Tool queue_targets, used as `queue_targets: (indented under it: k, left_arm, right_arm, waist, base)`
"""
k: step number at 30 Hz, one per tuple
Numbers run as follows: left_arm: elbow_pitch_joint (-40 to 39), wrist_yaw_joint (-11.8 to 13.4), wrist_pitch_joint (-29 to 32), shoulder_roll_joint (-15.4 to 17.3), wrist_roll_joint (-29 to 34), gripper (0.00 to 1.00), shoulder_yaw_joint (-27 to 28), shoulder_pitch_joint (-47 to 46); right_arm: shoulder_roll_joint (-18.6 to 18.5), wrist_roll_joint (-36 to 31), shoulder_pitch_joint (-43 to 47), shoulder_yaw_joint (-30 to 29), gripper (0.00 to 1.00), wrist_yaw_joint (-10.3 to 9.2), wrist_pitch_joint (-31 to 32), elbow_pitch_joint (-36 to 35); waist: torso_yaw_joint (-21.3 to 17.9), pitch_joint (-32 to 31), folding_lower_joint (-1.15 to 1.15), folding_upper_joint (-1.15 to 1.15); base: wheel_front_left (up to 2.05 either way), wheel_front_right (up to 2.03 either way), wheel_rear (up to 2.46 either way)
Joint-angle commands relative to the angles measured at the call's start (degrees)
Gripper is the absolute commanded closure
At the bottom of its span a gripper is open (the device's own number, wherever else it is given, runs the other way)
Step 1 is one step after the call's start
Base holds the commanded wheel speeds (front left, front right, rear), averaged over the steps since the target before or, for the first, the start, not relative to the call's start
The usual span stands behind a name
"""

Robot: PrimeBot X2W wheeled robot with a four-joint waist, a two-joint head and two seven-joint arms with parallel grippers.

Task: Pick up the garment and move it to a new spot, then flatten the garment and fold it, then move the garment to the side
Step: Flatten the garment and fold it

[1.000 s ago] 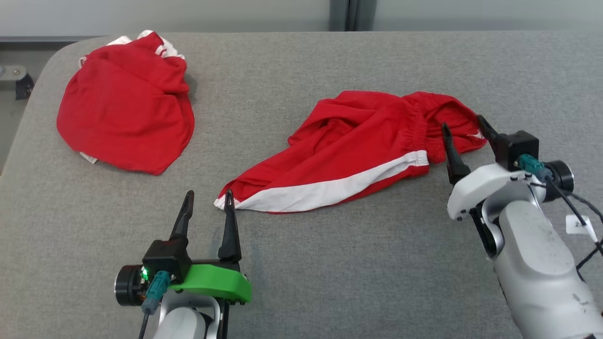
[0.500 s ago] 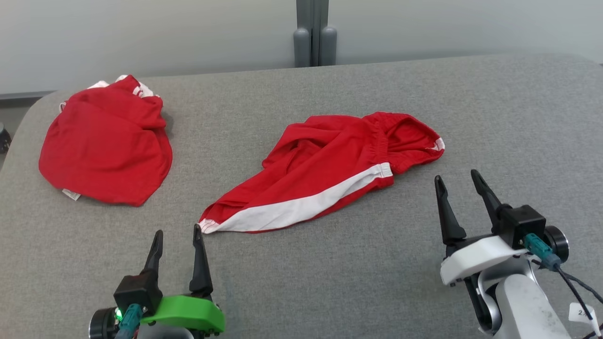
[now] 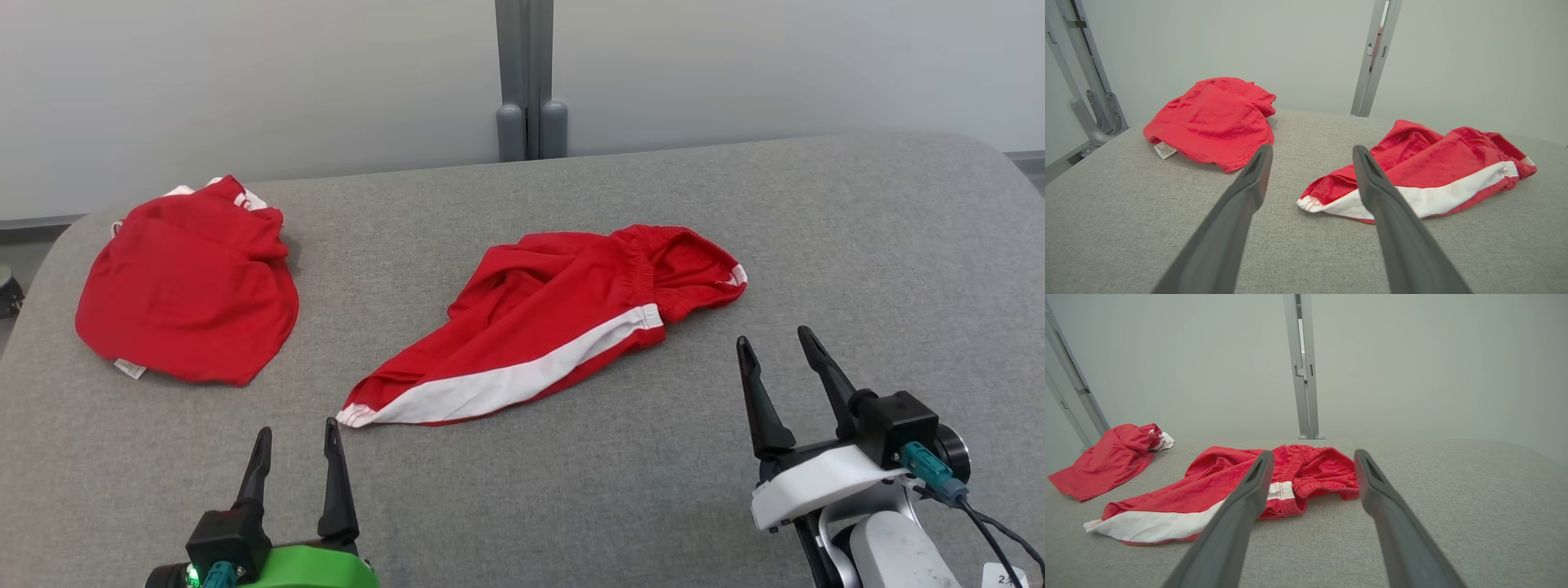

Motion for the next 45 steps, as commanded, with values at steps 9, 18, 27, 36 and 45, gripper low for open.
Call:
queue_targets:
  k: [9,18,27,36,45]
  left_arm:
    - [-0.7,0.0,0.0,0.2,0.6,0.00,0.2,1.0]
    - [-0.9,0.3,0.0,0.2,1.1,0.00,-0.2,-1.0]
    - [-0.5,0.4,0.0,0.2,0.9,0.00,-0.5,-3.1]
    - [-0.6,0.5,0.0,0.2,0.7,0.00,-0.4,-4.5]
    - [-0.6,0.4,0.0,0.2,0.9,0.00,0.0,-5.3]
  right_arm:
    - [0.0,0.7,0.7,-0.3,0.00,-0.06,-0.2,0.4]
    - [-0.1,-4.0,-5.1,1.2,0.00,-0.07,0.0,7.2]
    - [-2.7,-0.6,-17.1,6.5,0.00,-0.07,2.7,23.3]
    - [-4.8,5.2,-24.7,10.1,0.00,-0.06,1.9,35.4]
    - [-6.3,9.8,-29.7,15.5,0.00,-0.06,1.0,41.2]
  waist:
    - [0.6,0.4,0.00,0.00]
    - [2.5,3.0,0.00,0.00]
    - [6.5,6.0,0.00,0.00]
    - [9.8,8.8,0.00,0.00]
    - [10.0,10.4,0.00,0.00]
  base:
    - [0.00,0.00,0.00]
    - [0.00,0.00,0.00]
    - [0.00,0.00,0.00]
    - [0.00,0.00,0.00]
    - [0.00,0.00,0.00]
